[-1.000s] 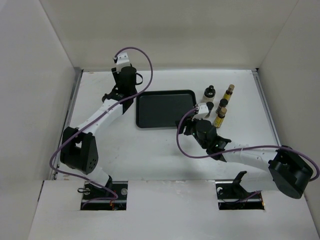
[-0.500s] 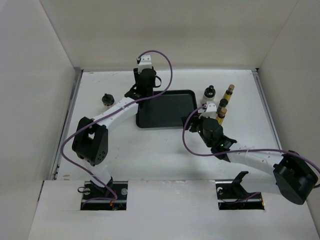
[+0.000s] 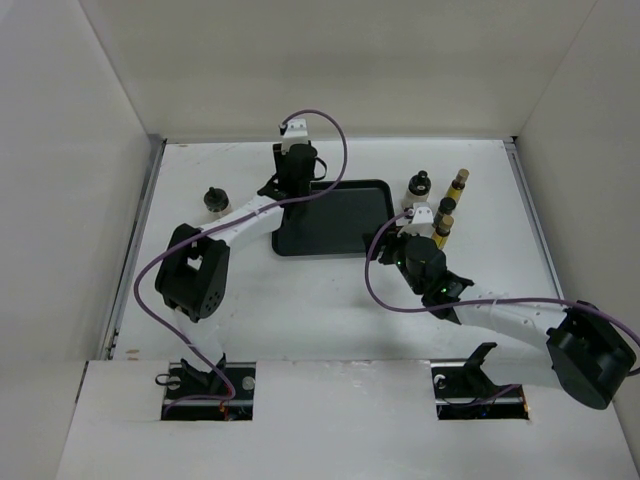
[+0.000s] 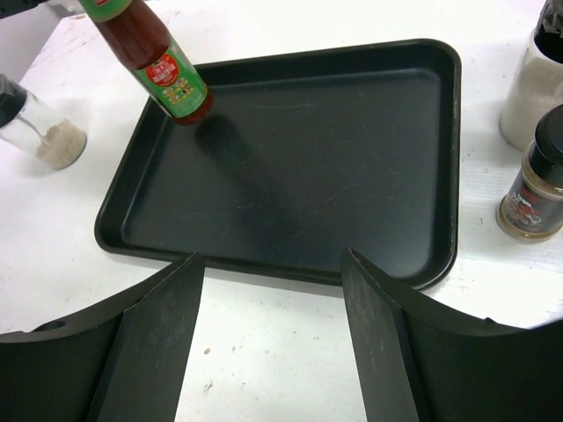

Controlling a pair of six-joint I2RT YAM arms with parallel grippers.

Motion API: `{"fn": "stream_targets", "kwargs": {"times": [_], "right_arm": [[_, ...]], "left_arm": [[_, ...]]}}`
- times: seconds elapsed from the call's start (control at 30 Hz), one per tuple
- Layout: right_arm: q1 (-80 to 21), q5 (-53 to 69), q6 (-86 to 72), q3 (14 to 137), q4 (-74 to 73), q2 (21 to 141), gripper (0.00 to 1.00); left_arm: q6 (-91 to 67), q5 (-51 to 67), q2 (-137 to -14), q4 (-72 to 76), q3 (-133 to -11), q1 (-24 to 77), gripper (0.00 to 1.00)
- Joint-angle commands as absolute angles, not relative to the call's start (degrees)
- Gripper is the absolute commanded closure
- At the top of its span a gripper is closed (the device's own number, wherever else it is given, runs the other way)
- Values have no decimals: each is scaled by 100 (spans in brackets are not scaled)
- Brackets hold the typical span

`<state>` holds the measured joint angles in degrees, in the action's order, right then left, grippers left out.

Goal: Organize the condiment bottles

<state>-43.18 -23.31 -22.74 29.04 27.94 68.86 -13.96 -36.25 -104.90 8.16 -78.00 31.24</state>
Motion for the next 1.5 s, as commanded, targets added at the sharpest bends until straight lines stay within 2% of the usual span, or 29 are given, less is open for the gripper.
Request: {"fn": "stream_targets", "kwargs": {"times": [0.0, 0.37, 0.63, 0.7, 0.77, 0.93, 1.1, 1.27, 1.47], "right_arm": [[-4302, -2320, -2338, 2892, 3155, 6724, 30], [-4320, -2320, -2338, 2892, 3138, 6680, 28], [-4328, -2303, -2338, 2909, 3129, 6706, 27], [-4328, -2303, -2338, 2909, 3129, 6706, 27], [-4320, -2303, -2338, 2909, 3155, 6732, 27], [-4311, -2312, -2329, 2927, 3155, 6803, 25], [-4328, -2320, -2338, 2892, 3164, 6680, 22], [-4328, -2294, -2347, 2927, 3129, 6723, 17], [-4328, -2276, -2320, 3006, 3103, 6926, 10]], "left_arm": [[-1450, -3761, -10283, 1915, -7665, 3142, 77], [-1433, -3929, -10397, 2601, -6988, 3124, 70], [-1415, -3973, -10038, 2619, -6882, 3151, 23], [-1406, -3946, -9810, 2462, -6908, 3168, 15], [-1415, -3990, -9477, 2138, -6917, 3229, 12], [-1888, -4114, -8334, 1390, -6383, 3169, 10], [-2855, -4113, -7577, 721, -5416, 2546, 10], [-3199, -4113, -7637, 589, -4931, 1667, 14], [-3173, -3999, -8498, 571, -5229, 1218, 16]]}}
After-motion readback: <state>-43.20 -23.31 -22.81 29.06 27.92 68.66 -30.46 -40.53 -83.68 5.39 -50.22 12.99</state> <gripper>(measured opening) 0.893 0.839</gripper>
